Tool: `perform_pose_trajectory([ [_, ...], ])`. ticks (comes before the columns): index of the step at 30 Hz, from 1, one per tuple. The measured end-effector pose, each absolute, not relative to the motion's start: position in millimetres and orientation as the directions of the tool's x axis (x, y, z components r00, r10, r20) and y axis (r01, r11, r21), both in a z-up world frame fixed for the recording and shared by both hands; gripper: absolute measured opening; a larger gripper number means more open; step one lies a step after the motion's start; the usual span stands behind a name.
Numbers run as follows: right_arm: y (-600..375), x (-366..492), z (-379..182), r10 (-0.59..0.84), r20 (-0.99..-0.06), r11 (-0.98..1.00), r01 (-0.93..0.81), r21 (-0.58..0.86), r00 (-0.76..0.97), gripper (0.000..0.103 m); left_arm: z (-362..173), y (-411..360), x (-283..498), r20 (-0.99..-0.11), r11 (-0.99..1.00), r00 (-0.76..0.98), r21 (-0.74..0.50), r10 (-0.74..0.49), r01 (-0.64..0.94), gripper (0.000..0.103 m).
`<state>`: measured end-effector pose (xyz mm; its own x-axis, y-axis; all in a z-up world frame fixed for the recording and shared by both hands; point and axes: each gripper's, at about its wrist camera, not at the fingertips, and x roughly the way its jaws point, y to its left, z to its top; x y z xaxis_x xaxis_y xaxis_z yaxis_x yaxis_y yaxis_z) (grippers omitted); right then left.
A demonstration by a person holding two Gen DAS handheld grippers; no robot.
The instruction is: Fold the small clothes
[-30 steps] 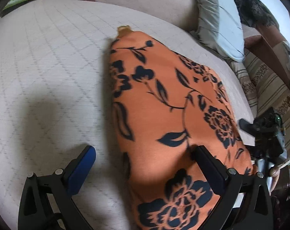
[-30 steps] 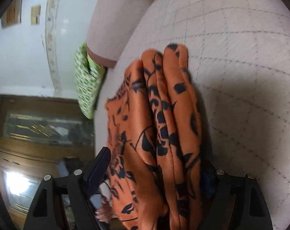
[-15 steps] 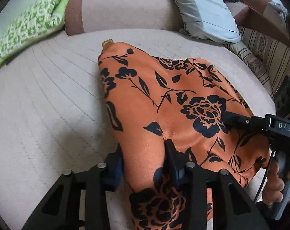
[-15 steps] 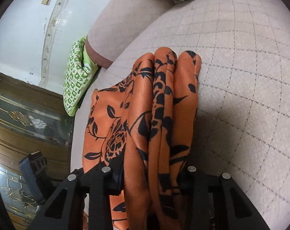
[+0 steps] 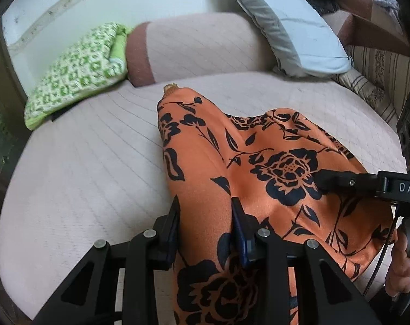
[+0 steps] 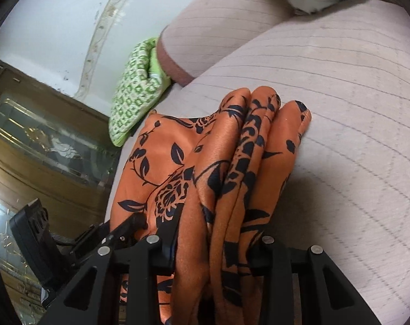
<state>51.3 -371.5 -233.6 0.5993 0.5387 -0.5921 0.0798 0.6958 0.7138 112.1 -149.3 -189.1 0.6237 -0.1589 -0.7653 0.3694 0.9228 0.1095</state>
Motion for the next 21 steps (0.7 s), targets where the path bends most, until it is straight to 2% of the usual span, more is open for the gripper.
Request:
perform_pose_trajectory([
  [7, -351, 52, -229, 0.568, -0.567, 0.685, 0.039, 0.727, 0.596, 0.037, -181, -132, 108, -0.742, 0.927, 0.658, 0.147, -0.127, 0.345, 0.036],
  [21, -314, 59, -234, 0.568, -0.618, 0.728, 0.018, 0.685, 0.543, 0.037, -185, -128, 104, -0.764, 0.943, 0.638, 0.134, -0.097, 0.304, 0.036],
])
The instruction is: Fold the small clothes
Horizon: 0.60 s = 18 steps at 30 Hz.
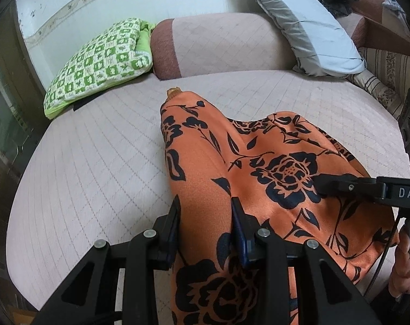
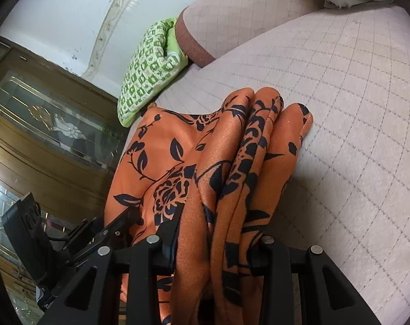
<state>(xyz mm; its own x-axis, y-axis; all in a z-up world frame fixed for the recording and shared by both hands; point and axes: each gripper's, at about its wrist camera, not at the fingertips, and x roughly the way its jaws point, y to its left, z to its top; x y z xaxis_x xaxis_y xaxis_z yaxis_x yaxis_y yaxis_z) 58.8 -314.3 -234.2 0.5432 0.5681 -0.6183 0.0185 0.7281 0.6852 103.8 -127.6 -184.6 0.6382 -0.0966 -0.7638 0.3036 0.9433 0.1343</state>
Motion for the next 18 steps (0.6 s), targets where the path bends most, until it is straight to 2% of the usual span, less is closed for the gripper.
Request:
perform_pose_trajectory([
  [8, -303, 57, -242, 0.548, -0.665, 0.764, 0.018, 0.644, 0.507, 0.037, -197, -122, 104, -0.785, 0.952, 0.615, 0.125, -0.077, 0.279, 0.036],
  [18, -303, 54, -242, 0.538, -0.662, 0.775, 0.003, 0.632, 0.522, 0.037, -197, -123, 102, -0.78, 0.952, 0.622, 0.131, -0.074, 0.277, 0.036],
])
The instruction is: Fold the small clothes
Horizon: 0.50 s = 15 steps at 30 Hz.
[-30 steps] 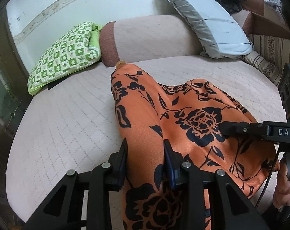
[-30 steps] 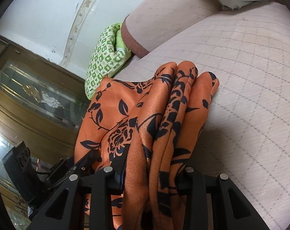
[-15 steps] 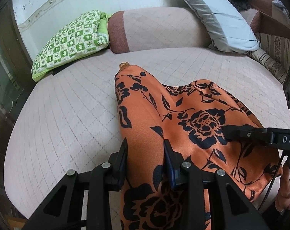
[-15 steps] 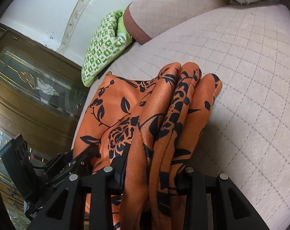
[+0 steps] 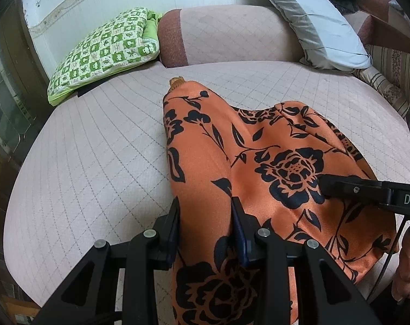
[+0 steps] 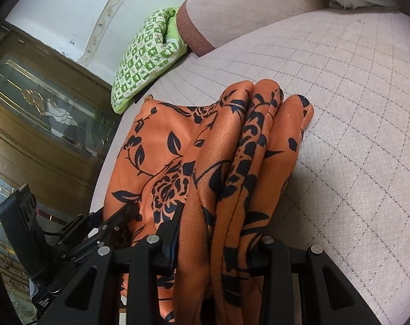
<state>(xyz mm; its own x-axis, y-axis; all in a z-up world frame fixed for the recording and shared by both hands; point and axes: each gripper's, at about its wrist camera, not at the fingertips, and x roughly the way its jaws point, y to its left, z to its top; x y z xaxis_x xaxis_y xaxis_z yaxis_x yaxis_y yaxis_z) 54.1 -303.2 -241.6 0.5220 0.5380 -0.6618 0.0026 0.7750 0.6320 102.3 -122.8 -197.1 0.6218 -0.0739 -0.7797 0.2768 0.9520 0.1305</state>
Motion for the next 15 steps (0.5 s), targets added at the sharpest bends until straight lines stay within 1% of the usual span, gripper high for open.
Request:
perform_pose_trajectory([
  [15, -304.7, 51.6, -241.2, 0.546, -0.654, 0.771, -0.008, 0.637, 0.523, 0.037, -192.2, -123.6, 96.3, -0.784, 0.952, 0.617, 0.137, -0.064, 0.274, 0.036],
])
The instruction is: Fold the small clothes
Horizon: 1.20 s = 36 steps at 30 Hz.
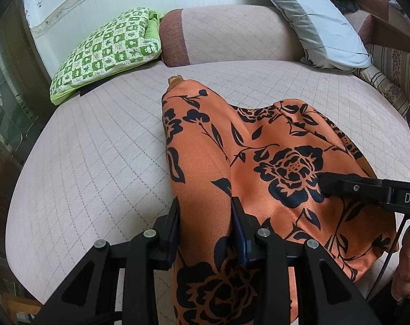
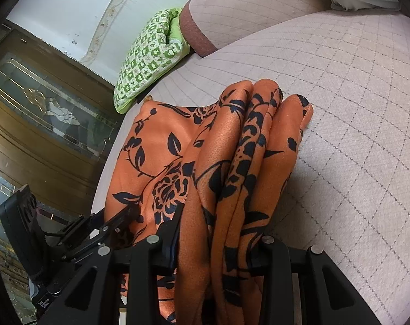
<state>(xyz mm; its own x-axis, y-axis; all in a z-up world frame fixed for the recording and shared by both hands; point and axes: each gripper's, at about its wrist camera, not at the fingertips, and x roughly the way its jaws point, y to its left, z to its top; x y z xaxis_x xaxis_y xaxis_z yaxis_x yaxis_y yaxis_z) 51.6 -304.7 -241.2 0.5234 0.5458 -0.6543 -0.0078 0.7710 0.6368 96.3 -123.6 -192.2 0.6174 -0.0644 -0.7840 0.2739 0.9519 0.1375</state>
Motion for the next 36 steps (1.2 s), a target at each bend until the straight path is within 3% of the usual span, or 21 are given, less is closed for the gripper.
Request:
perform_pose_trajectory([
  [12, -308, 50, -243, 0.544, -0.673, 0.782, -0.011, 0.623, 0.501, 0.037, -191, -128, 93, -0.791, 0.953, 0.612, 0.175, -0.014, 0.248, 0.038],
  [15, -309, 52, -245, 0.523, -0.692, 0.792, 0.017, 0.61, 0.498, 0.042, -184, -130, 89, -0.768, 0.948, 0.64, 0.22, 0.024, 0.228, 0.051],
  [16, -308, 52, -245, 0.513, -0.698, 0.797, 0.025, 0.603, 0.499, 0.054, -180, -132, 86, -0.757, 0.945, 0.653, 0.234, 0.028, 0.23, 0.062],
  [17, -307, 52, -244, 0.502, -0.705, 0.804, 0.031, 0.594, 0.501, 0.058, -175, -134, 84, -0.743, 0.94, 0.668, 0.255, 0.041, 0.225, 0.074],
  [18, -306, 52, -243, 0.491, -0.711, 0.811, 0.032, 0.584, 0.503, 0.059, -172, -135, 81, -0.728, 0.936, 0.683, 0.275, 0.055, 0.218, 0.077],
  [36, -303, 5, -194, 0.285, -0.695, 0.934, -0.027, 0.357, 0.66, 0.059, -110, -129, 40, -0.63, 0.942, 0.776, 0.277, 0.027, 0.192, 0.082],
])
